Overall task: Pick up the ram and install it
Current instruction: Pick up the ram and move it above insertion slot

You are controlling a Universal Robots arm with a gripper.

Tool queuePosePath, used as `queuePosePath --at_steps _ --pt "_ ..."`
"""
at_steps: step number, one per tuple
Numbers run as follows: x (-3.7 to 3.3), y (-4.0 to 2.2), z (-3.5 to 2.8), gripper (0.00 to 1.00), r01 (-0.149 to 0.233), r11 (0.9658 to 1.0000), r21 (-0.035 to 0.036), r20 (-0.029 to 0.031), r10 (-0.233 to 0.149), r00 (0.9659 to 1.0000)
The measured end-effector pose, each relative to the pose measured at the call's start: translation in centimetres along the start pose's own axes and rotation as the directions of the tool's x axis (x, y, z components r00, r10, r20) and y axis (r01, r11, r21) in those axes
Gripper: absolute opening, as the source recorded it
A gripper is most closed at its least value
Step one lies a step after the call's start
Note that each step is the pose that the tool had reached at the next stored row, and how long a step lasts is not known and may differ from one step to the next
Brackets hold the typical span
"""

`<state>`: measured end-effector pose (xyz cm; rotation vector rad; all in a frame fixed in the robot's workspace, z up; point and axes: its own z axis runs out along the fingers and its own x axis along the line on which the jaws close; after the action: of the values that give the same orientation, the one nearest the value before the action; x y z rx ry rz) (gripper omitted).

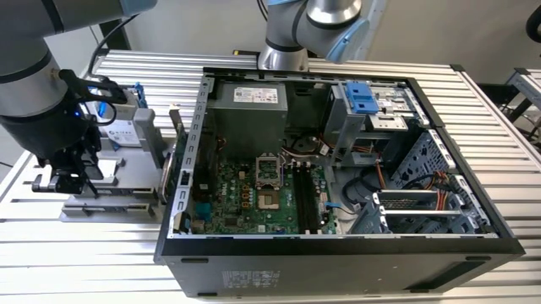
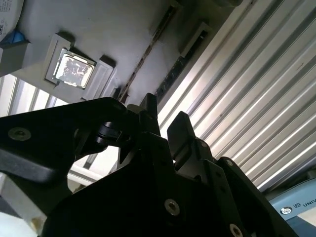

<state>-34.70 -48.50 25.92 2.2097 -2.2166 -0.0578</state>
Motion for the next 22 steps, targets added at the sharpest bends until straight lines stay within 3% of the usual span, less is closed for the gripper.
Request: queuePosePath --at_steps 22 --pt "0.01 -0.03 0.78 1.00 -0.001 1.0000 -0.0006 -0.0001 0.001 1.0000"
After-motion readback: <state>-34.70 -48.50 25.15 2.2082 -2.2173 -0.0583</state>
